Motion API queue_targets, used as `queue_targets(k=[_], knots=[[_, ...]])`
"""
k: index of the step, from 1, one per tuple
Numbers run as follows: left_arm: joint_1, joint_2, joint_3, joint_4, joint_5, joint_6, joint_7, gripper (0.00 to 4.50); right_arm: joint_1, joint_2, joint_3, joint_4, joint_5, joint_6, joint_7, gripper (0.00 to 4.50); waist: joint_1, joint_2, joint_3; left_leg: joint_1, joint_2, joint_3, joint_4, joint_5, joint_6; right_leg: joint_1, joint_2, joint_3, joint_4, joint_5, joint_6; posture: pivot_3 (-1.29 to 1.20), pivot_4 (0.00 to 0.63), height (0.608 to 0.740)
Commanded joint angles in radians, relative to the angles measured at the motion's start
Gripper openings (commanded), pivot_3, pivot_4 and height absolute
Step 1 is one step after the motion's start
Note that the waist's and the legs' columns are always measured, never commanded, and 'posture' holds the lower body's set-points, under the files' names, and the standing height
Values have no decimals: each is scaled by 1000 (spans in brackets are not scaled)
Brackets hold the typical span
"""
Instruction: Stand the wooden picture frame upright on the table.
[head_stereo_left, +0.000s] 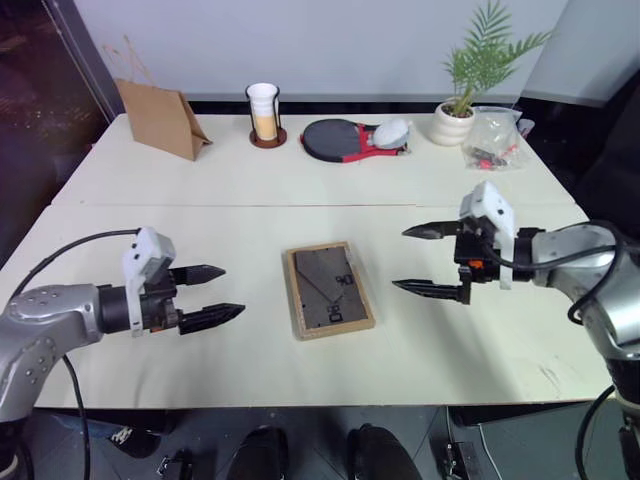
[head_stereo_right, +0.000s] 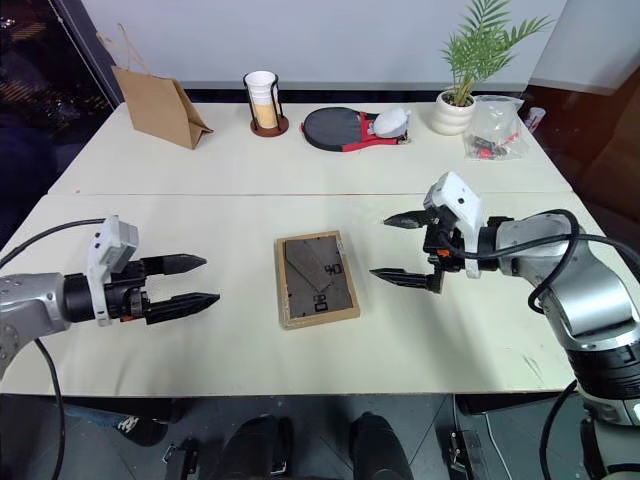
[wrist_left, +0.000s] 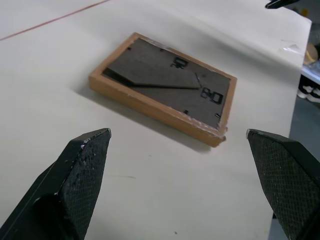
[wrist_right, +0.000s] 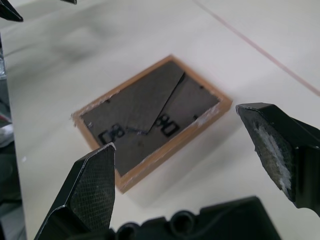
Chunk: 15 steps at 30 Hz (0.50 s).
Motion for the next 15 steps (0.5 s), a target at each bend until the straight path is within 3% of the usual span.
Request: queue_targets(k=[1,15], knots=[[-9,-11,20,-27,-19,-18,-4,4500,-2,-22,-19,-15,-1,-3,7,4456,0,0,0,0,0,0,0,0,0,0,0,0,0,0,0,0,150,740],[-65,-34,-43,-29,-22,-1,7,4500,51,-70,-74,-12,17,23,4,4456,1,0,0,0,0,0,0,0,0,0,0,0,0,0,0,0,150,740]])
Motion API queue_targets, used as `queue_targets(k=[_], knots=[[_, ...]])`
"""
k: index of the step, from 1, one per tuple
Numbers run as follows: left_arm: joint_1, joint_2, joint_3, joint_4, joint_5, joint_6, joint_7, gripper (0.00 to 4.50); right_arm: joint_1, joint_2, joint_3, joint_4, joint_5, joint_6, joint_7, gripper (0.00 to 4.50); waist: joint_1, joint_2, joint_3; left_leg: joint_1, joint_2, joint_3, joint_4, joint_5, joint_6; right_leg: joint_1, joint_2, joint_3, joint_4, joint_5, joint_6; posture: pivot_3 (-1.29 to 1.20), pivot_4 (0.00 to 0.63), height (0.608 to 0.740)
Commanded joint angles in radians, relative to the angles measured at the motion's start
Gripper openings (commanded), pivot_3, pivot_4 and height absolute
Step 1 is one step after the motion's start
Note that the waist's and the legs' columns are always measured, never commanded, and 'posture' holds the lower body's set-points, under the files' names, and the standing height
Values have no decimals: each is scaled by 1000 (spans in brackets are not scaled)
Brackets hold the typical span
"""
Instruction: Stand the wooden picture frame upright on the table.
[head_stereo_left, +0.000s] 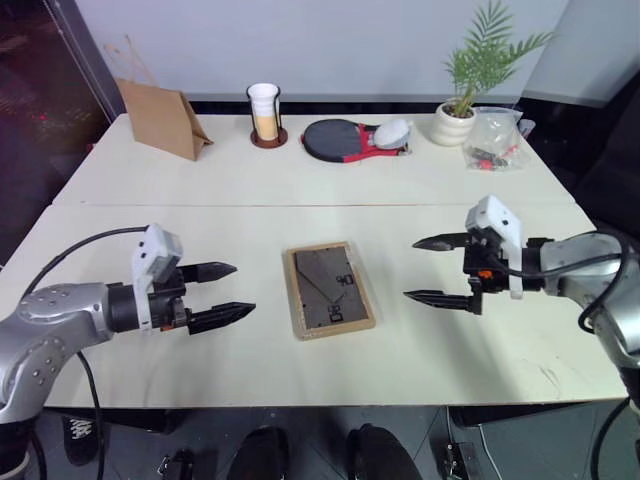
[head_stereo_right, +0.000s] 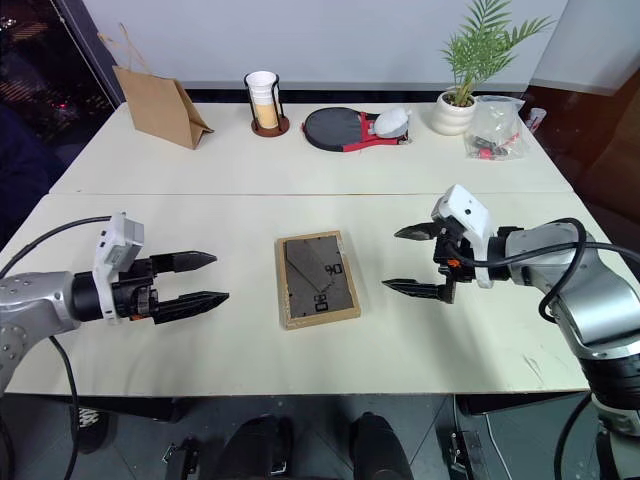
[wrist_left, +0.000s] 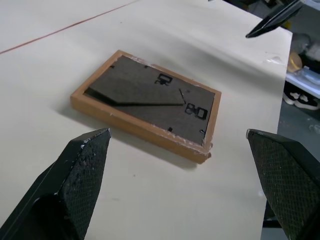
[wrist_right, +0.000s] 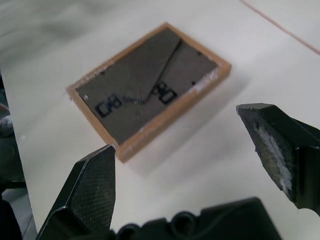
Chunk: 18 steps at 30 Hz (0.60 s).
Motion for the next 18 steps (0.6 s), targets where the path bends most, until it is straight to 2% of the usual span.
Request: queue_targets(k=[1,6,16,17,18], knots=[[-30,14,-17,12,13,-14,-21,4500,-20,-8,-42,-12,17,8,-8,4456,-1,0,0,0,0,0,0,0,0,0,0,0,0,0,0,0,150,740],[-42,35,-24,40,47,-38,-51,4500,-25,0,-34,0,4,-2,-15,4456,-2,0,0,0,0,0,0,0,0,0,2,0,0,0,0,0,150,740],[-55,3,-62,88,134,-113,-51,4500,-43,36,0,22,-30,-16,-52,4456,1,0,0,0,0,0,0,0,0,0,1,0,0,0,0,0,150,740],[-61,-2,-65,94,137,-117,-48,4247,-41,38,2,20,-32,-14,-56,4496,0,0,0,0,0,0,0,0,0,0,1,0,0,0,0,0,150,740],[-65,-7,-67,100,142,-123,-46,3955,-40,40,4,18,-33,-10,-61,4240,0,0,0,0,0,0,0,0,0,0,1,0,0,0,0,0,150,740]])
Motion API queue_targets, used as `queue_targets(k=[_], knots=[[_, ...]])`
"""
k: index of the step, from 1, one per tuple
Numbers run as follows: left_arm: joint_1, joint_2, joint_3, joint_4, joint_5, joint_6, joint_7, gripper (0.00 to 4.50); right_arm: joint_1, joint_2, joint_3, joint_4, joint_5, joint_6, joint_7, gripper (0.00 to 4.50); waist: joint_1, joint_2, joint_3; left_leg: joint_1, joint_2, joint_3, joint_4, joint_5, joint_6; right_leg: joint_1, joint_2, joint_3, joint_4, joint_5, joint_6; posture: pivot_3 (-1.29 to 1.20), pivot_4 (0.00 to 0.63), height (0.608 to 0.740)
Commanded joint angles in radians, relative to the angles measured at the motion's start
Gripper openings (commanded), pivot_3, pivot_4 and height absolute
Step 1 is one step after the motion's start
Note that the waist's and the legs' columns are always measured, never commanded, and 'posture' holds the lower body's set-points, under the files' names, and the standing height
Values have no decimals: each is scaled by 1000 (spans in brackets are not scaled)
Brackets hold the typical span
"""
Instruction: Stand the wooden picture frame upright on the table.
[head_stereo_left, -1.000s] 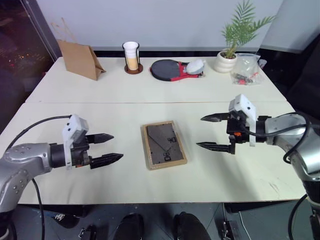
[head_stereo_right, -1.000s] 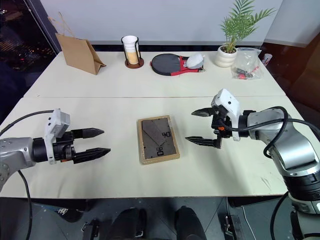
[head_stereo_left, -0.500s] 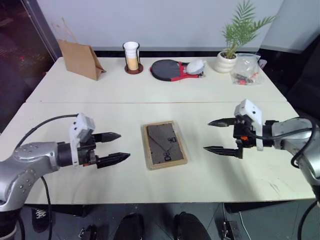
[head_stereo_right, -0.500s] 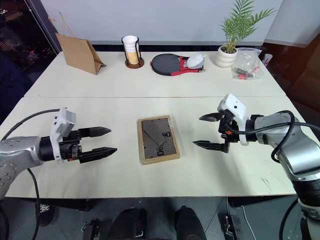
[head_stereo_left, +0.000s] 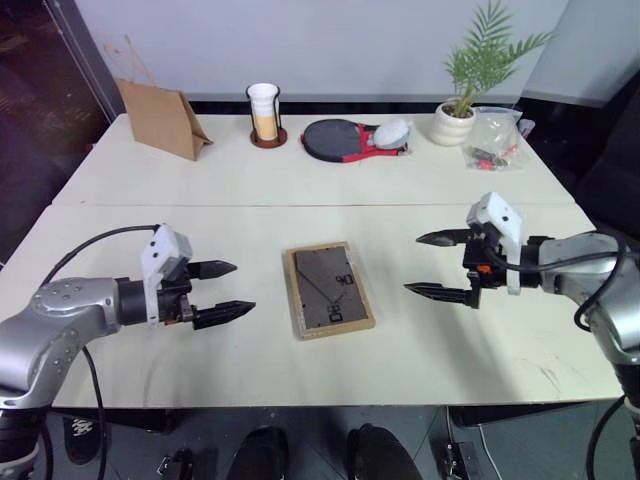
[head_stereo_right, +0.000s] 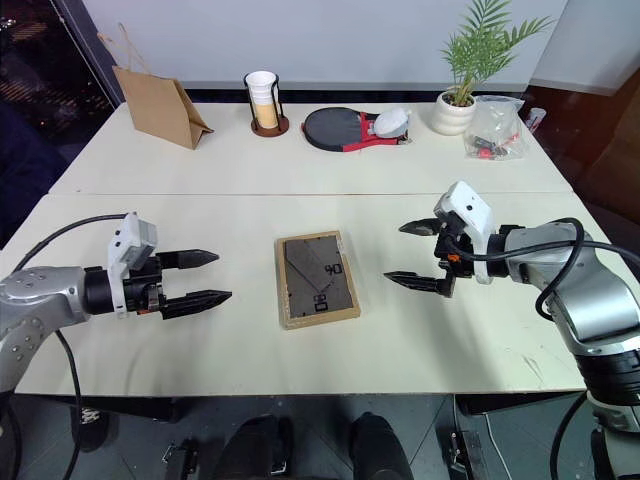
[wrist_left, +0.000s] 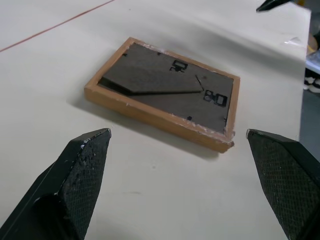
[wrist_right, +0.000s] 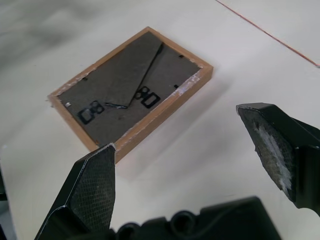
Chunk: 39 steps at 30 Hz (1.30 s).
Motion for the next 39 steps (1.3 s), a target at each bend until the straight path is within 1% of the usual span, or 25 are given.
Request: queue_targets(k=[1,2,4,5,8,9,10,14,16,18,21,24,28,39], knots=[[-29,-14,3,8,11,-31,-1,3651,-13,10,-2,-15,-13,5,-26,3941,0,0,0,0,0,0,0,0,0,0,0,0,0,0,0,0,150,740],[-30,-17,4,10,7,-28,-2,3143,-14,13,5,-14,-19,8,-33,3603,0,0,0,0,0,0,0,0,0,0,0,0,0,0,0,0,150,740],[-27,-24,-7,15,23,-40,-4,2206,-17,28,17,-14,-31,5,-48,2693,-1,0,0,0,0,0,0,0,0,0,0,0,0,0,0,0,150,740],[-27,-27,-15,23,37,-49,0,1663,-20,40,25,-11,-40,4,-62,2125,-2,0,0,0,0,0,0,0,0,0,0,0,0,0,0,0,150,740],[-30,-31,-58,32,97,-73,10,151,-23,68,60,14,-88,-15,-100,662,-2,0,0,0,0,0,0,0,0,0,0,0,1,0,0,0,150,740],[-30,-36,-72,35,114,-81,14,0,-25,81,72,24,-103,-16,-115,100,-2,0,0,0,-1,0,0,0,0,0,0,0,0,0,0,0,150,740],[-33,-54,-109,39,146,-85,38,0,-24,98,97,39,-130,-26,-134,18,-1,0,0,0,-1,0,0,0,0,0,0,0,0,0,0,0,150,740],[-44,-129,-237,97,286,-142,113,0,-24,164,170,78,-212,-30,-199,18,0,0,-1,0,-1,0,1,0,0,1,0,0,1,0,0,0,150,740],[-70,-195,-296,139,341,-163,158,0,-27,211,209,110,-246,-28,-231,18,0,0,-1,0,-1,0,1,0,0,0,0,0,1,0,0,0,150,740],[-87,-247,-326,174,373,-173,187,0,-28,245,246,136,-278,-32,-248,18,1,-1,-1,-1,-1,0,2,0,0,0,1,0,1,0,1,0,150,740],[-92,-287,-352,204,410,-188,204,0,-27,286,280,162,-309,-37,-264,18,-1,-1,-1,-1,-1,0,5,0,0,0,1,0,1,1,1,0,150,740],[-87,-313,-355,201,412,-172,209,0,-20,325,320,166,-324,-35,-259,18,-1,0,-2,-1,-1,0,6,0,0,1,1,0,3,1,1,0,150,740],[-69,-303,-350,164,396,-133,186,0,-20,370,350,143,-323,-11,-241,18,-4,-1,-3,1,0,-1,8,0,1,3,2,0,4,1,1,0,150,740],[8,-191,-284,65,355,-48,138,0,-2,411,402,75,-324,45,-217,18,-8,-1,-3,1,4,-1,8,-1,2,3,3,0,4,1,1,0,150,740]])
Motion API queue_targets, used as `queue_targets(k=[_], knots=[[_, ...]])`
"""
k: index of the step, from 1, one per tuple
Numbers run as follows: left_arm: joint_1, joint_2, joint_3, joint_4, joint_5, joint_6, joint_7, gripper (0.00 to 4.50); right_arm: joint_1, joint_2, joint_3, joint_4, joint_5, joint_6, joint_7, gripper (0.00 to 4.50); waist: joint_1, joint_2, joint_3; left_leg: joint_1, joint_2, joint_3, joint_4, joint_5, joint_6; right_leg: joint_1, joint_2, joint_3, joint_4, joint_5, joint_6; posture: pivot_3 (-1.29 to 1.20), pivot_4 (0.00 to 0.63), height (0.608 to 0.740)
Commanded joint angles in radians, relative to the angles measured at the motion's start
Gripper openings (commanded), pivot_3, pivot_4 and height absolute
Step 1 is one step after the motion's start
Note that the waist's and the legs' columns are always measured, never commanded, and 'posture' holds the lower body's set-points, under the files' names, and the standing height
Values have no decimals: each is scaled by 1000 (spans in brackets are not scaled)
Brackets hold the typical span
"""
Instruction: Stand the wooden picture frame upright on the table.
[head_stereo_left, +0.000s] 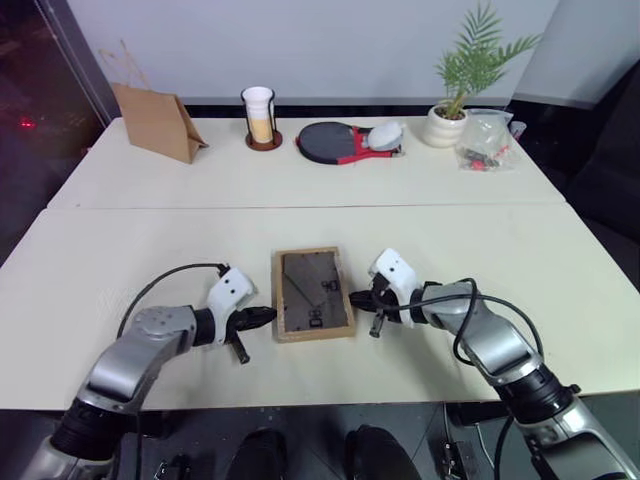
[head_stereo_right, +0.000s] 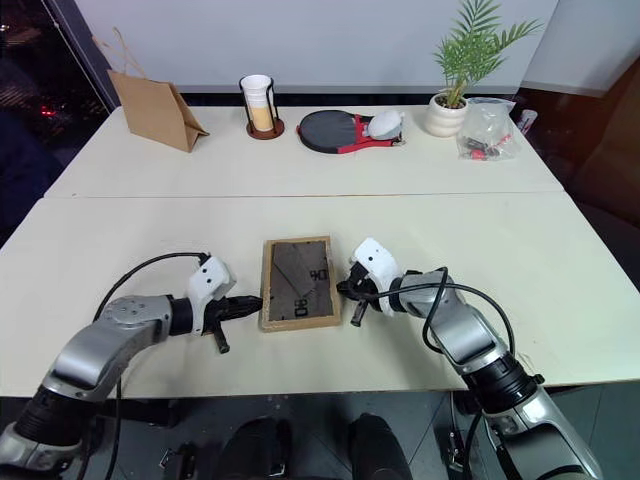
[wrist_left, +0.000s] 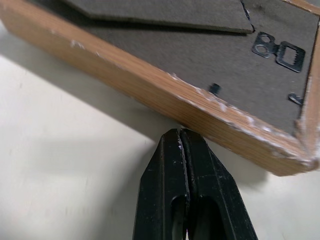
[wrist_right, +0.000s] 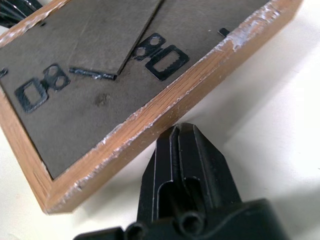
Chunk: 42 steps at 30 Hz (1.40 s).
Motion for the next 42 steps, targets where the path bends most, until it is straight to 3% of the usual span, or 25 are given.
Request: queue_targets(k=[1,10,13,20,21,25,29,37,42], knots=[[24,35,32,-30,-15,20,-18,0,8,16,34,-44,10,21,26,18,0,0,0,0,0,0,0,0,0,0,0,0,0,0,0,0,150,740],[0,69,80,7,-60,48,-51,0,5,-49,26,-23,-57,-19,23,18,4,0,0,0,0,1,0,0,0,0,0,0,0,0,0,0,150,740],[-40,77,161,57,-172,152,-94,794,-1,-92,-8,-35,-57,-33,41,0,9,0,0,0,0,1,1,0,0,0,0,0,0,0,0,0,150,740],[-207,-8,336,182,-497,657,-40,4254,-1,-129,-10,-48,-62,-63,63,0,7,-1,0,-2,-4,-1,3,-1,1,1,-2,-1,0,0,0,0,150,740],[-226,-17,349,195,-518,712,-23,4426,-2,-130,-7,-45,-67,-68,62,0,6,-1,0,-2,-4,-1,3,-1,1,1,-2,-1,0,0,1,0,150,740],[-293,-81,398,262,-541,893,77,4426,-2,-111,2,-47,-79,-68,51,0,4,-2,-1,-2,-4,-2,3,-1,1,0,0,-1,0,0,1,0,150,740],[-309,-121,396,270,-527,959,133,4426,-7,-85,21,-41,-92,-69,49,0,2,-2,-1,-2,-4,-2,3,-1,1,0,0,-1,0,0,1,0,150,740],[-300,-205,372,306,-483,931,211,4426,-55,-1,86,0,-100,-59,90,0,4,-2,-2,1,-4,-2,3,-1,1,2,-1,-1,1,0,1,0,150,740],[-290,-232,344,379,-472,863,176,4426,-62,26,96,-17,-77,-67,136,0,9,-1,-3,2,-4,-2,3,-1,1,5,-4,-1,1,0,0,0,150,740]])
